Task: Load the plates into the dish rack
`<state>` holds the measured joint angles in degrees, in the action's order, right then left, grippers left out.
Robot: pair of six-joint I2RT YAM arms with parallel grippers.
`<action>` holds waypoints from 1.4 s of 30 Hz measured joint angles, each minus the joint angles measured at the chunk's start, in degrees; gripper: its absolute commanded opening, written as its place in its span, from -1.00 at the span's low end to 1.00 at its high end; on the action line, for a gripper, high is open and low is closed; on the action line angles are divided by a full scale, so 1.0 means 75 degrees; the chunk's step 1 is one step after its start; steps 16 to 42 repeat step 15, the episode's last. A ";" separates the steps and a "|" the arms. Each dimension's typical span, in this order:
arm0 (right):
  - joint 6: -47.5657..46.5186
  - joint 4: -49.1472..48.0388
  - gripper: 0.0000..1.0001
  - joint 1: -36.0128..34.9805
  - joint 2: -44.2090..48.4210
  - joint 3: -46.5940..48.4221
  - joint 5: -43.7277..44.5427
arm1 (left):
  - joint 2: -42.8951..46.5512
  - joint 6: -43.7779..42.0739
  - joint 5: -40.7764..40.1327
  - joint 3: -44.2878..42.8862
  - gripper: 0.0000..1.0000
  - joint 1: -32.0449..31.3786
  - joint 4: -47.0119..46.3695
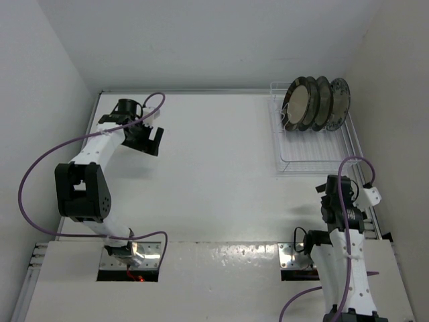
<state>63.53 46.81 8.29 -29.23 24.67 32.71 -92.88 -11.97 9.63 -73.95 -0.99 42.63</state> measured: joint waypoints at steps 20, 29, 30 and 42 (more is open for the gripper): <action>-0.0245 -0.0629 0.98 0.0000 -0.0128 0.0117 0.0009 | 0.0000 0.0055 0.0090 0.0000 0.98 -0.0009 -0.0006; -0.0245 -0.0629 0.98 0.0000 -0.0128 0.0117 0.0009 | 0.0000 0.0055 0.0090 0.0000 0.98 -0.0009 -0.0006; -0.0245 -0.0629 0.98 0.0000 -0.0128 0.0117 0.0009 | 0.0000 0.0055 0.0090 0.0000 0.98 -0.0009 -0.0006; -0.0245 -0.0629 0.98 0.0000 -0.0128 0.0117 0.0009 | 0.0000 0.0055 0.0090 0.0000 0.98 -0.0009 -0.0006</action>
